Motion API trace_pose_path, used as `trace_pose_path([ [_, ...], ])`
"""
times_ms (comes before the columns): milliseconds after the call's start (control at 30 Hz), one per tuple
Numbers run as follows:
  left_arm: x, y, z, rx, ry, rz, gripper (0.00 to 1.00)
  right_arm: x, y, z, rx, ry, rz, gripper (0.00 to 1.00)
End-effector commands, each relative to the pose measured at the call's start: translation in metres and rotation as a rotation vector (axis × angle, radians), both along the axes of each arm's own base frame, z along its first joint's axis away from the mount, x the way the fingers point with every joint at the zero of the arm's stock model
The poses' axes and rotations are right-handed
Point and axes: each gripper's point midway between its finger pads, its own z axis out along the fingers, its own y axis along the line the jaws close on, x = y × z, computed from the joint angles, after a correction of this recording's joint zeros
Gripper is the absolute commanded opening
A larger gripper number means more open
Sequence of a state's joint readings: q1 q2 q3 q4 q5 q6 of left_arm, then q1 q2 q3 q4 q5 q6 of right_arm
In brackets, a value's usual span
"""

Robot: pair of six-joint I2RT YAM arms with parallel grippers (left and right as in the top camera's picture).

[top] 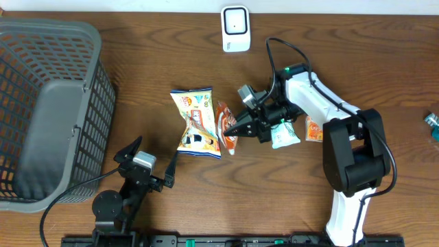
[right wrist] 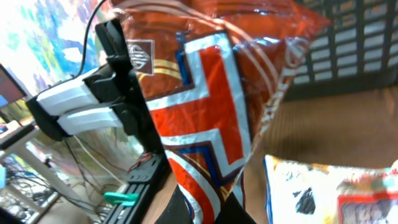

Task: Scan the item barcode
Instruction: 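Grasp the red bar with the right gripper and lift, then raise the red bar to the scanner and hold it there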

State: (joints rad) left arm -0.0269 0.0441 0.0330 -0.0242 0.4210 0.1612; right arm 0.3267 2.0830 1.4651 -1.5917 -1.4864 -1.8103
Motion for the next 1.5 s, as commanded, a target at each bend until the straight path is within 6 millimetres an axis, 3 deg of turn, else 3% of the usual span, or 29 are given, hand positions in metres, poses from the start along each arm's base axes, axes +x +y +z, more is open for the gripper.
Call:
trace_pose_path([
  [0,-0.001,-0.002,-0.017,-0.003,0.044,-0.014,0.98,-0.003,-0.016,0.002,0.028,-0.067,-0.032,0.01],
  [267,-0.001,-0.002,-0.017,-0.003,0.044,-0.014,0.98,-0.002,-0.035,-0.004,-0.003,0.221,-0.157,0.01],
  [467,-0.001,-0.002,-0.017,-0.003,0.044,-0.014,0.98,0.005,-0.045,-0.005,-0.156,0.725,-0.202,0.01],
  [533,-0.001,-0.002,-0.017,-0.003,0.044,-0.014,0.98,0.006,-0.046,-0.005,-0.203,0.874,-0.205,0.01],
  [700,-0.001,-0.002,-0.017,-0.003,0.044,-0.014,0.98,0.004,-0.042,-0.004,-0.240,1.011,-0.200,0.01],
  [933,-0.001,-0.002,-0.017,-0.003,0.044,-0.014,0.98,-0.001,-0.043,-0.008,-0.398,1.375,-0.191,0.01],
  [1100,-0.001,-0.002,-0.017,-0.003,0.044,-0.014,0.98,-0.007,-0.038,-0.009,-0.438,1.435,-0.174,0.01],
  [1300,-0.001,-0.002,-0.017,-0.003,0.044,-0.014,0.98,-0.018,-0.032,-0.010,-0.482,1.378,-0.144,0.01],
  [1467,-0.001,-0.002,-0.017,-0.003,0.044,-0.014,0.98,-0.029,-0.028,0.014,-0.451,1.265,-0.127,0.01],
])
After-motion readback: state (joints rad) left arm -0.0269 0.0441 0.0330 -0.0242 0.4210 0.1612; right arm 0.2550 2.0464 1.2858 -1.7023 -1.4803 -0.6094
